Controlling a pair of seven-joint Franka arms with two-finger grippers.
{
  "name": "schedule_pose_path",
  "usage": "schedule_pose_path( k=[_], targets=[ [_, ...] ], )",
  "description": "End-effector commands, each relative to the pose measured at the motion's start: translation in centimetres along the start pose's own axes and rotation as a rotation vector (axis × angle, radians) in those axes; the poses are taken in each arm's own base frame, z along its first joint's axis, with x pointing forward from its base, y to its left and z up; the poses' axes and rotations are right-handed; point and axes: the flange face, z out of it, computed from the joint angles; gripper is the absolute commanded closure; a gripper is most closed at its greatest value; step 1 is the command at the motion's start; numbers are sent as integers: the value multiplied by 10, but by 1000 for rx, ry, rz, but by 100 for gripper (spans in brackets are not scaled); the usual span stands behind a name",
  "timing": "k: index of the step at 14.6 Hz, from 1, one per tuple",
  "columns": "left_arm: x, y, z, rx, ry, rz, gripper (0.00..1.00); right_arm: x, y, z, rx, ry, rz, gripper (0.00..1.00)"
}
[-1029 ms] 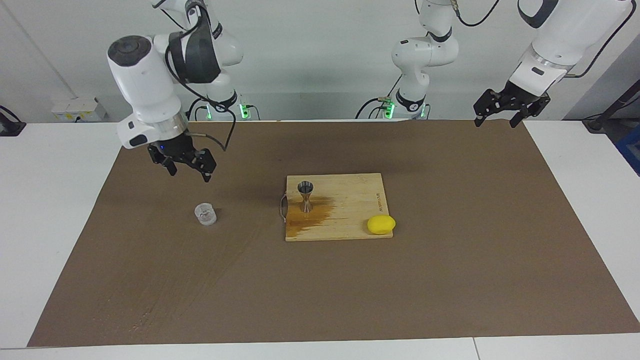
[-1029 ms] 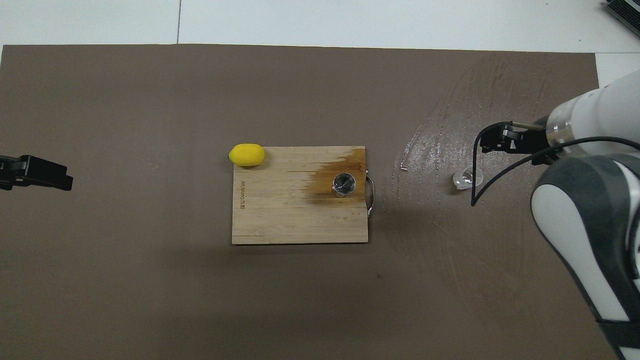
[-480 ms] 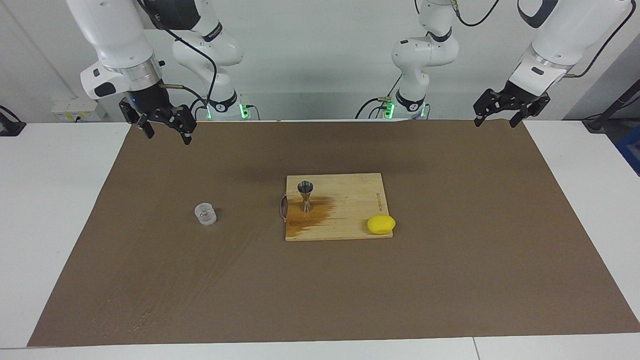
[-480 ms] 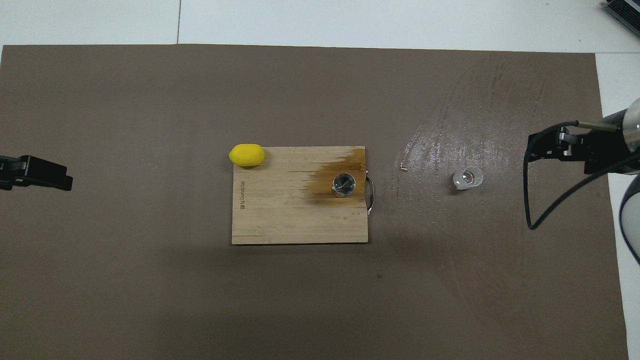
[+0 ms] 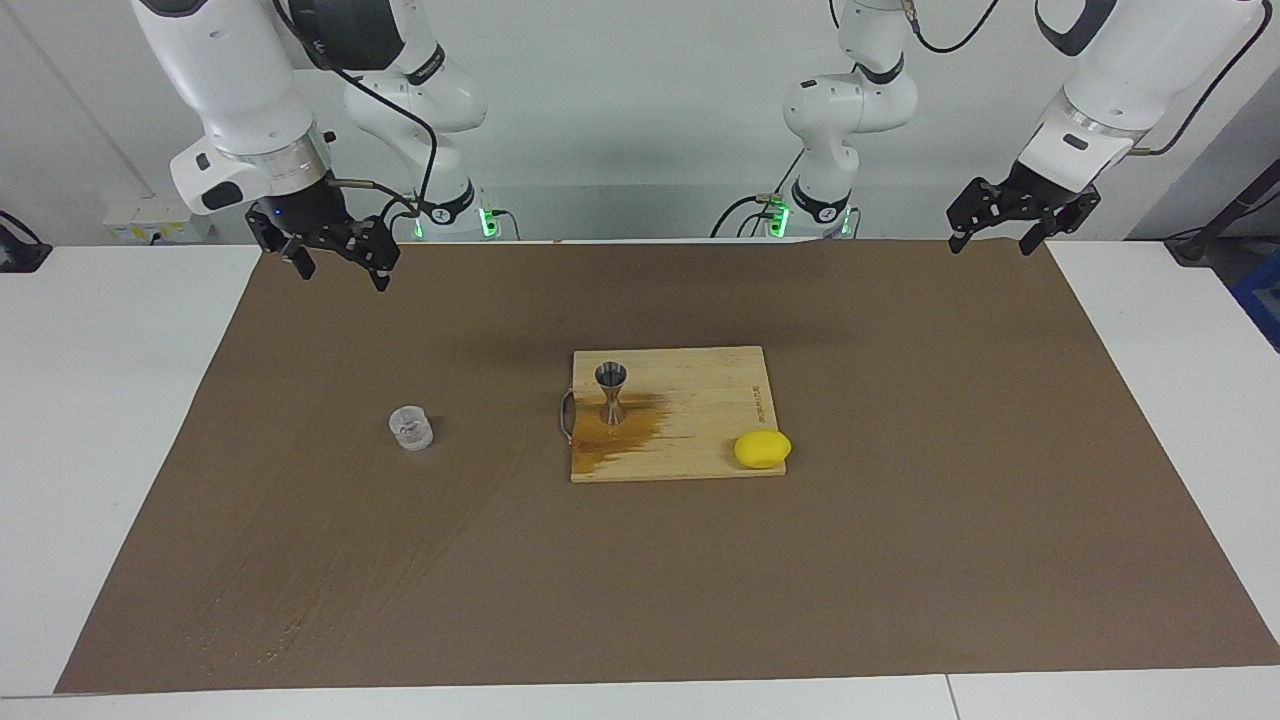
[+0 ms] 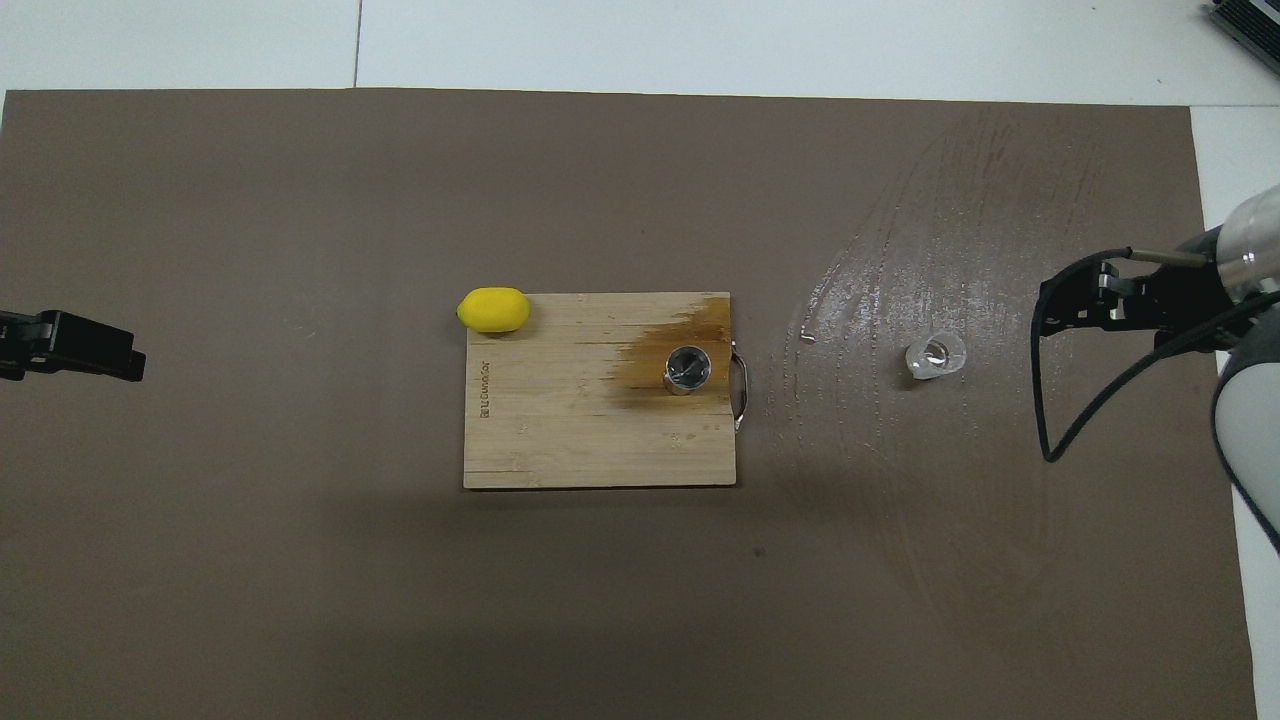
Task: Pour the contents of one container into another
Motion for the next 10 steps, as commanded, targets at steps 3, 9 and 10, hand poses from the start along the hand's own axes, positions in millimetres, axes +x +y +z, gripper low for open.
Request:
schedule_pose_path(
  k=[3, 9, 10],
  targets=[
    [-2, -1, 0, -11, -9, 6, 0, -3, 3, 0, -2, -13, -16, 0],
    [-2, -1, 0, -11, -9, 6, 0, -10, 3, 10, -10, -33, -38, 0],
    [-2, -1, -1, -11, -7, 6, 0, -13, 5, 10, -14, -34, -58, 0]
  ],
)
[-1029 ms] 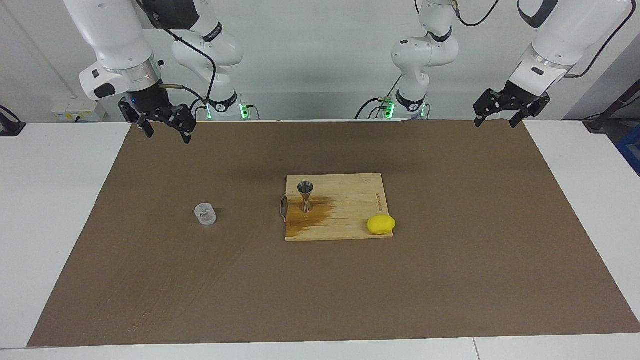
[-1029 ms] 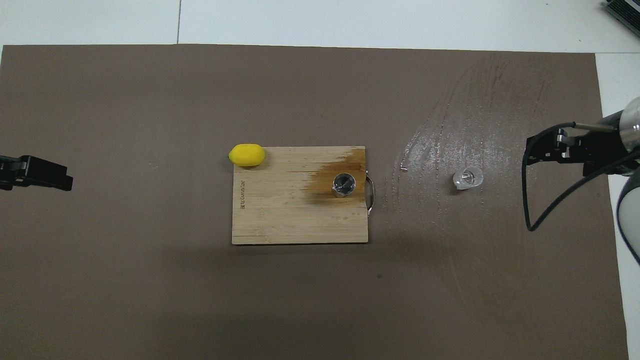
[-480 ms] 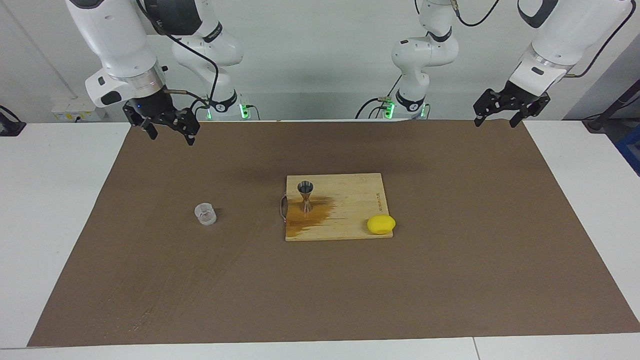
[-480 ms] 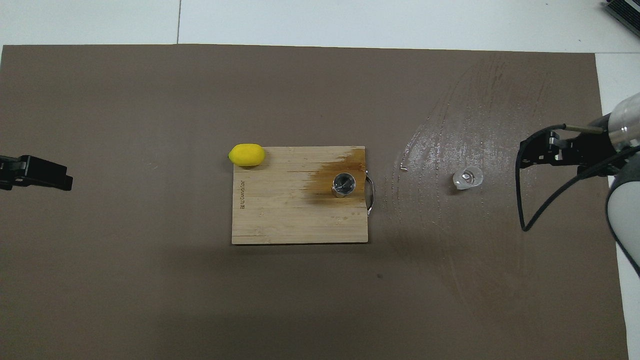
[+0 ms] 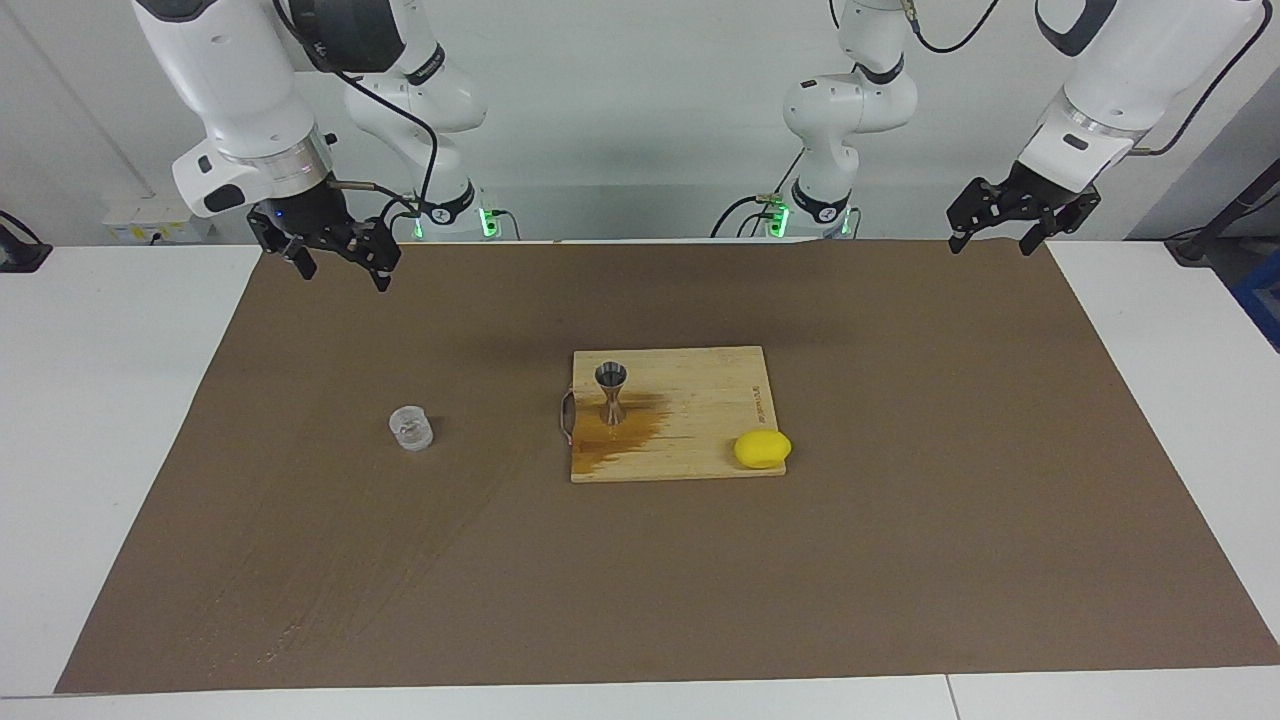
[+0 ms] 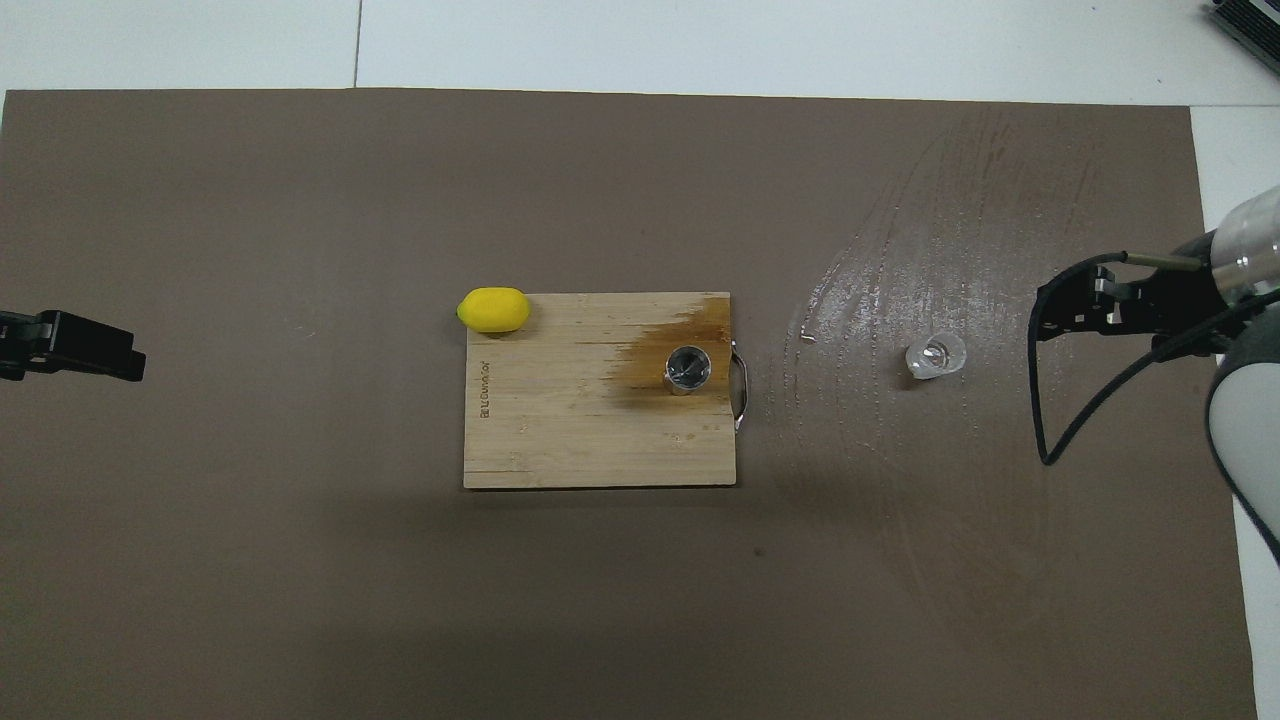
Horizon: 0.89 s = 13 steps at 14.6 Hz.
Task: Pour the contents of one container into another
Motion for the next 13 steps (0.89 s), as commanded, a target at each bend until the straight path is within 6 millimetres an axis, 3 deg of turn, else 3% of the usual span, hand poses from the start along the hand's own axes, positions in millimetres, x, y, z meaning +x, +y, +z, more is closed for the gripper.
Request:
schedule_pose_path(
  k=[1, 13],
  targets=[
    [-2, -1, 0, -11, -9, 6, 0, -12, 3, 4, -19, -13, -56, 0],
    [-2, -1, 0, -11, -9, 6, 0, -9, 6, -3, -23, 16, -62, 0]
  ],
)
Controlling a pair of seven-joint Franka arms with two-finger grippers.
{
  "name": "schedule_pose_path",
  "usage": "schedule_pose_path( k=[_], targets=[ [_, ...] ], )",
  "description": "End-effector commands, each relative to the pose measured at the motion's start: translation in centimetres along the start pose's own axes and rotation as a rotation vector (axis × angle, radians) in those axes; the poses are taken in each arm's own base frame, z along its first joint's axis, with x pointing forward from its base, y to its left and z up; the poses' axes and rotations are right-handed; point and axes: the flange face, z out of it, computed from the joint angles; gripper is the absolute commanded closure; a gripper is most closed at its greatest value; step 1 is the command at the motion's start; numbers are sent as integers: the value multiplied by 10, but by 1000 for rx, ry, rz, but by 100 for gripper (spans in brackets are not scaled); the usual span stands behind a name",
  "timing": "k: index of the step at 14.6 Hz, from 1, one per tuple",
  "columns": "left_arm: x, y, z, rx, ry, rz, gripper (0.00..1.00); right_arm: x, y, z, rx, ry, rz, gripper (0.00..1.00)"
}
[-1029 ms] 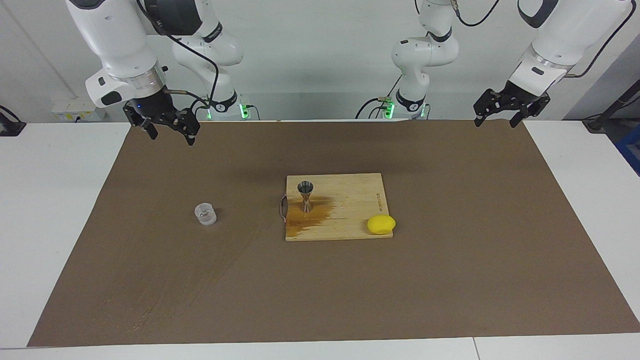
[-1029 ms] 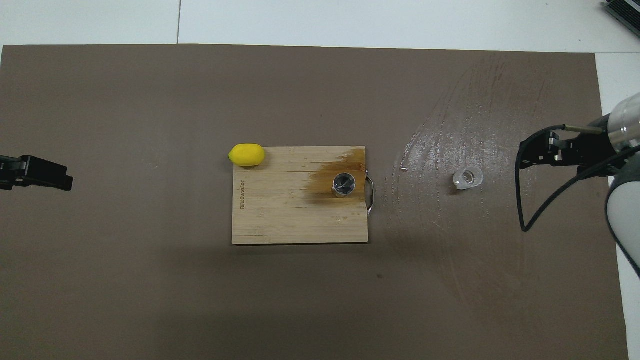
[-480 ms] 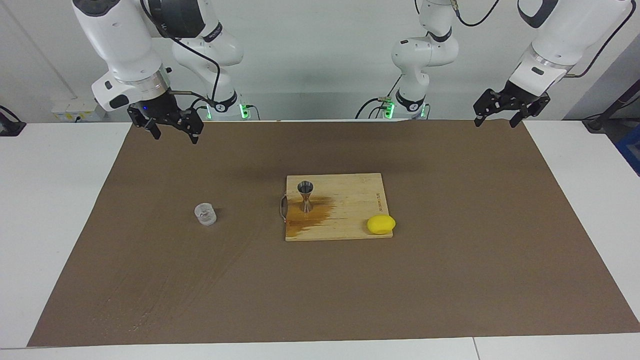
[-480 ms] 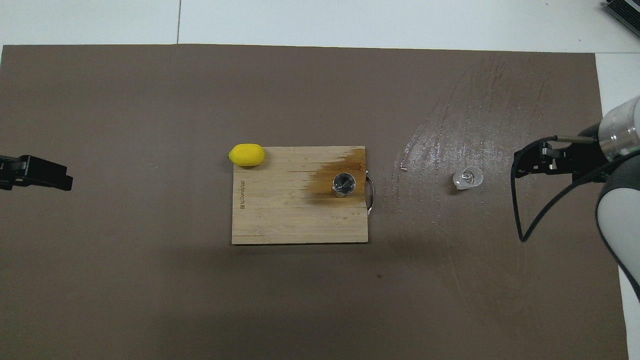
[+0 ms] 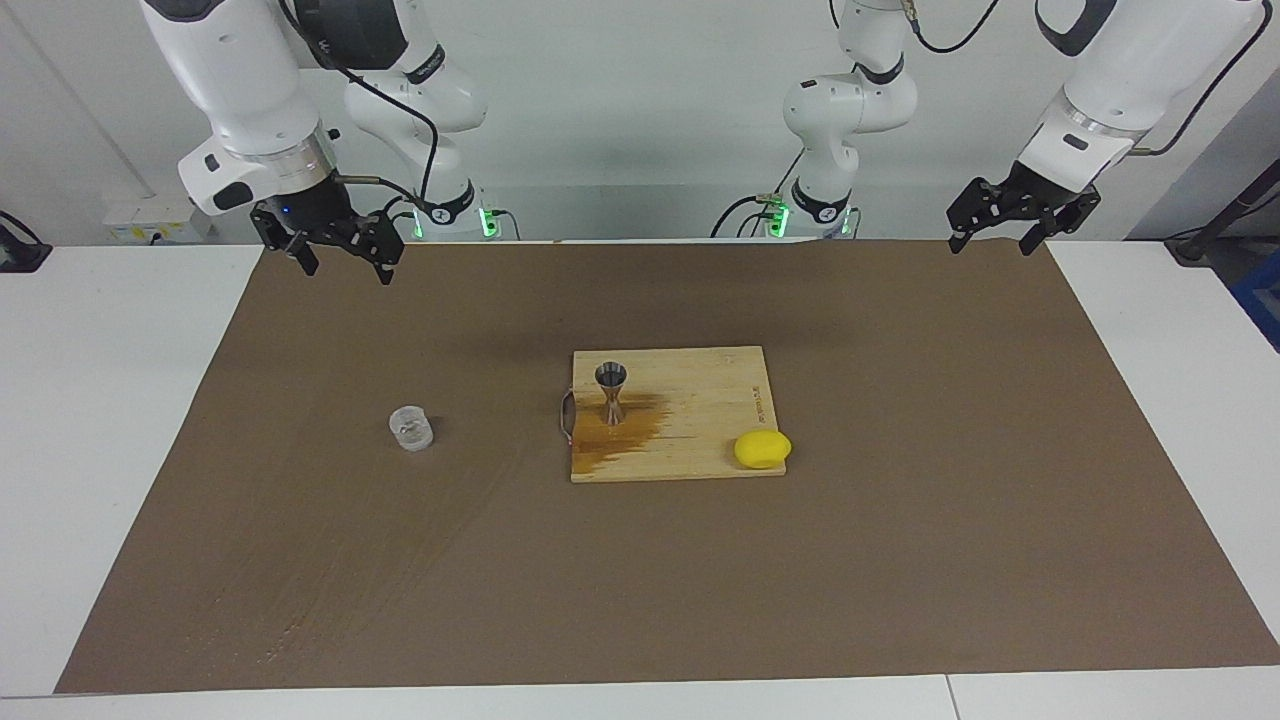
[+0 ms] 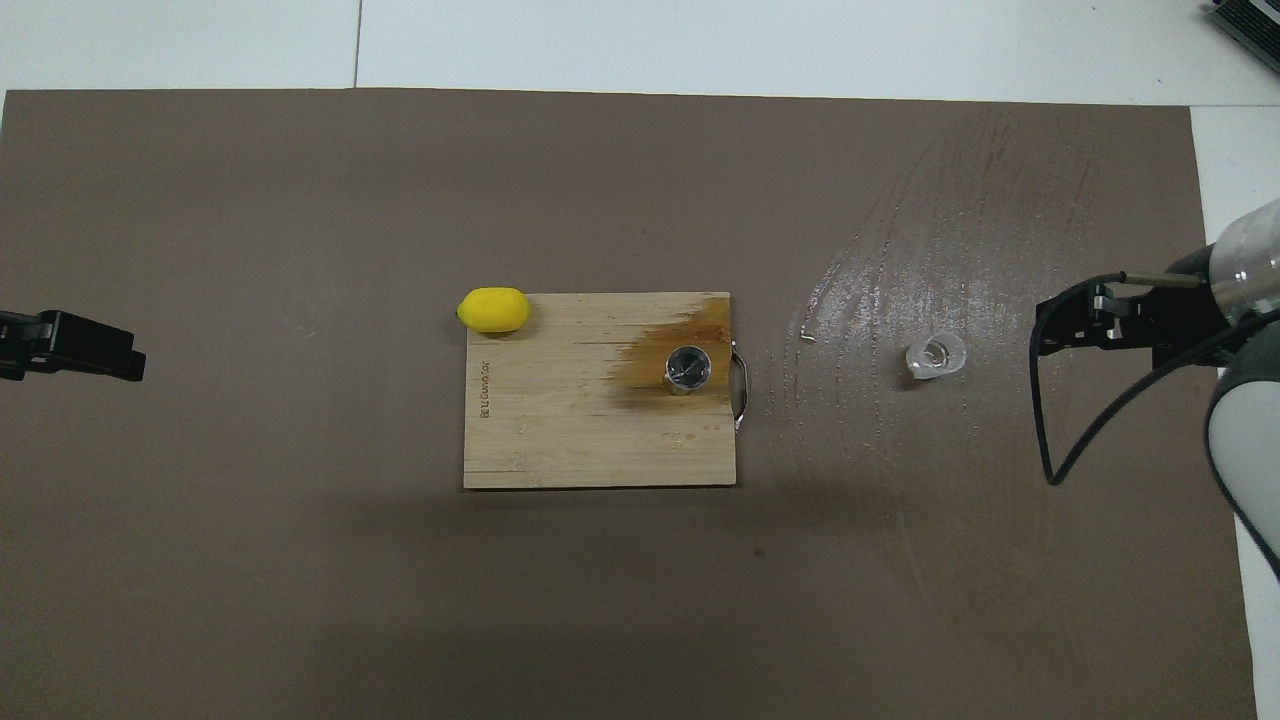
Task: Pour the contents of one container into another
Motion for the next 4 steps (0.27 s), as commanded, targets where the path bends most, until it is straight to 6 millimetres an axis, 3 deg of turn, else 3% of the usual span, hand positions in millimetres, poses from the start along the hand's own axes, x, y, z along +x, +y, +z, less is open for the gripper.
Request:
schedule_pose_path(
  k=[1, 4],
  targets=[
    [-2, -1, 0, -11, -9, 6, 0, -2, 6, -1, -18, 14, -24, 0],
    [-2, -1, 0, -13, -9, 6, 0, -2, 7, 0, -19, 10, -22, 0]
  ],
)
